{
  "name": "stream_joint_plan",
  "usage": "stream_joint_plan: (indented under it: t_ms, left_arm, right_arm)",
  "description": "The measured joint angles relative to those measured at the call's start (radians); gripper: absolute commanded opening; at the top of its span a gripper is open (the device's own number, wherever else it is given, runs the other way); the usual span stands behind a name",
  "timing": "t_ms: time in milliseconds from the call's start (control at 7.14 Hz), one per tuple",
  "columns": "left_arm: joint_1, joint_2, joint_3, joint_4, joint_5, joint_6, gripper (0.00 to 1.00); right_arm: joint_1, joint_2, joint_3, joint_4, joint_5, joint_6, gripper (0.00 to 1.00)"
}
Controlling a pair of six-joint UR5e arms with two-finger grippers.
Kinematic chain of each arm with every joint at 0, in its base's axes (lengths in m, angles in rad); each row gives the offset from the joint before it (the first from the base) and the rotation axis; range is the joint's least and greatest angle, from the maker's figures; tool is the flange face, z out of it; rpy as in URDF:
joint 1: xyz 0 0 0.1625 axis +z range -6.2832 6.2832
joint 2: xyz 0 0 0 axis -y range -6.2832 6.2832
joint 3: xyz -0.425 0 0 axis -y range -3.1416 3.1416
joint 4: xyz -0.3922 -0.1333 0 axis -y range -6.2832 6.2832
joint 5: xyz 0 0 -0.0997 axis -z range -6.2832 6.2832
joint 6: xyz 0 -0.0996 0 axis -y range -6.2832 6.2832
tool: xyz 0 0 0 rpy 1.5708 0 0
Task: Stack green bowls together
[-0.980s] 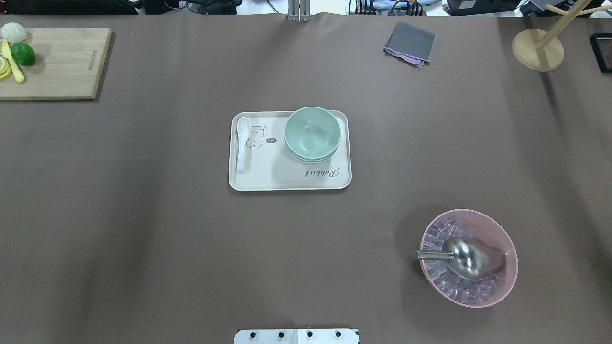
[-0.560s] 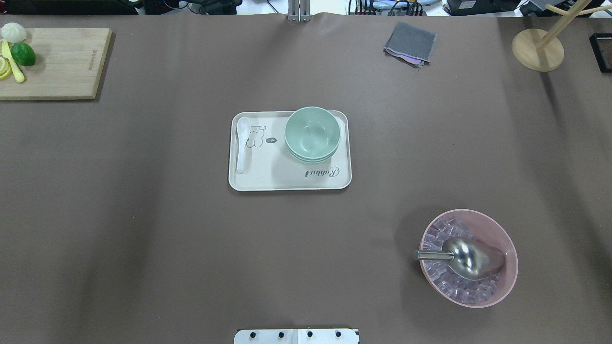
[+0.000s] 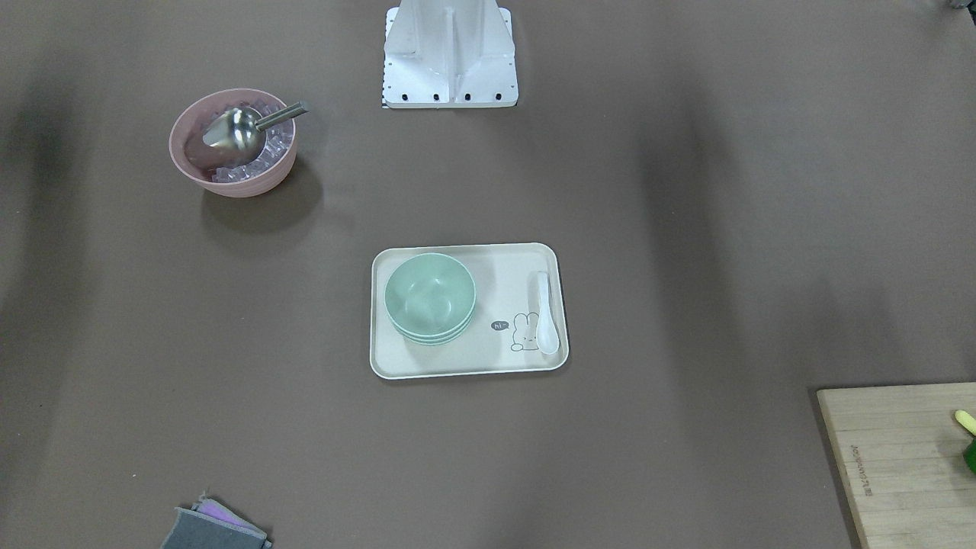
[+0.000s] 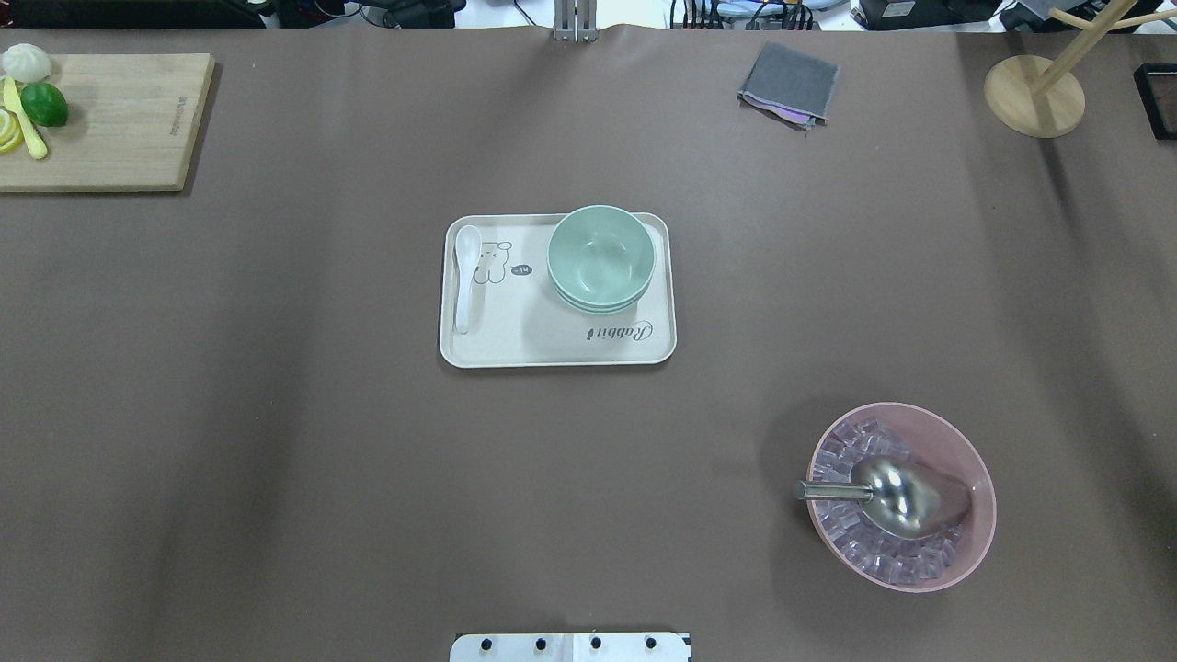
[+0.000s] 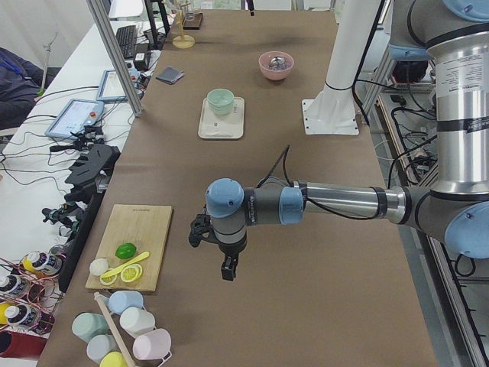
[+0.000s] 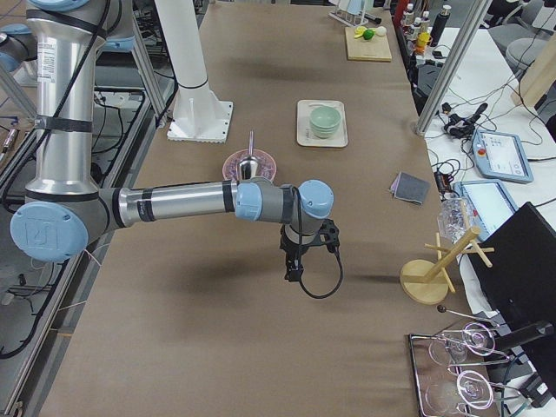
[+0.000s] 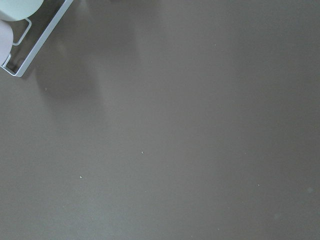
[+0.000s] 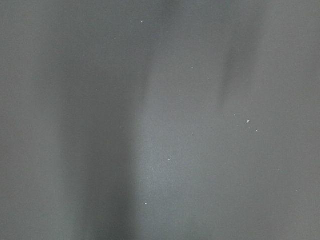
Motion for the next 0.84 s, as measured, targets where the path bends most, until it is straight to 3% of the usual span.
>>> stream_joint_plan:
  t_ms: [840]
  left_arm:
    - [-0.001,0.005,-0.002,0.0,0.001,0.0,0.98]
  right_arm:
    - [-0.011,0.0,0.0,0.006,0.0,0.0,1.0]
